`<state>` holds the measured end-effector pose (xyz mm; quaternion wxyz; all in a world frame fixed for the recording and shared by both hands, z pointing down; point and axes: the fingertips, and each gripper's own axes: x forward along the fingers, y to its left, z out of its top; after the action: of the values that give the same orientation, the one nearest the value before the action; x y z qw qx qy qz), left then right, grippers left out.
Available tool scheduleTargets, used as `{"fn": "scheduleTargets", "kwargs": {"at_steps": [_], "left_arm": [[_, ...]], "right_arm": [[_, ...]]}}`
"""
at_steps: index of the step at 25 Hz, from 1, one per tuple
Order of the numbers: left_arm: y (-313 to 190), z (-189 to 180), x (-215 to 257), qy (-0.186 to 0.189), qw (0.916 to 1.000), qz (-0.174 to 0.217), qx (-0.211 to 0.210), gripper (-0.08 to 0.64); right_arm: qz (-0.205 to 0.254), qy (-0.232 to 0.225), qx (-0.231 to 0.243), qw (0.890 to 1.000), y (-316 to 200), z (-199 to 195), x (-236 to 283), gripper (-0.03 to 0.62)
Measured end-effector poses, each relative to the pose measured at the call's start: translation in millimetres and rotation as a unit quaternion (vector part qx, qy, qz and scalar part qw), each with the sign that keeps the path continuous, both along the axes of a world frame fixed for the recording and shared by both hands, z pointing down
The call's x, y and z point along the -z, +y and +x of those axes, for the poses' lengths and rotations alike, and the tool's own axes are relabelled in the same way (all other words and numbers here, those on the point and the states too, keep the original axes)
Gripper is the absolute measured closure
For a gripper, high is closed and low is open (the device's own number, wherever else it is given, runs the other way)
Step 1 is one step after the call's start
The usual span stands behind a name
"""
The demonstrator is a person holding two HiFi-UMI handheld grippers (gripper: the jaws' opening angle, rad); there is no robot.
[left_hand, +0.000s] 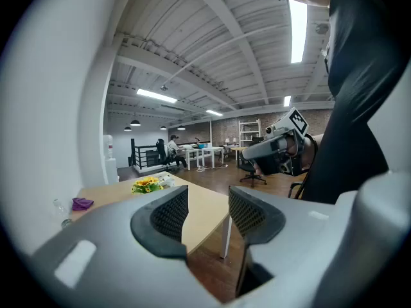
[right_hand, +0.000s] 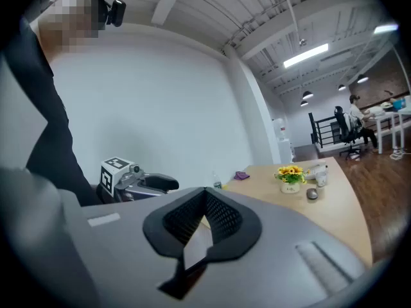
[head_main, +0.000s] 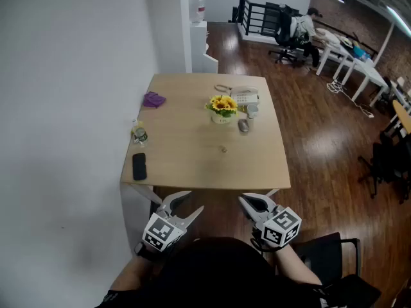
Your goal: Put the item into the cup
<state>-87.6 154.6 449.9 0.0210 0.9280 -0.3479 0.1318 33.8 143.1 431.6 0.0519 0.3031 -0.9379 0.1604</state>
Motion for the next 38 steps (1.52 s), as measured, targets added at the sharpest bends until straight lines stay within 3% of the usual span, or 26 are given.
{"fn": "scheduleTargets", "kwargs": {"at_steps": [12, 25, 38], "left_arm": [[-8, -33, -4, -0.012, 0.9999, 0.000, -0.009, 0.368], [-23, -51, -10, 0.000, 0.9996, 0.005, -0.027, 0.368], [-96, -36, -30, -0.006, 0.9999, -0.014, -0.008, 0.368]], "right_arm": [[0.017, 0.017, -0.017, 1.000, -8, -29, 1, 0.584], [0.019, 0.068, -0.040, 0.997, -44, -37, -21, 0.584], [0.021, 0.167, -0.013, 0.986, -153, -20, -78, 0.583]]}}
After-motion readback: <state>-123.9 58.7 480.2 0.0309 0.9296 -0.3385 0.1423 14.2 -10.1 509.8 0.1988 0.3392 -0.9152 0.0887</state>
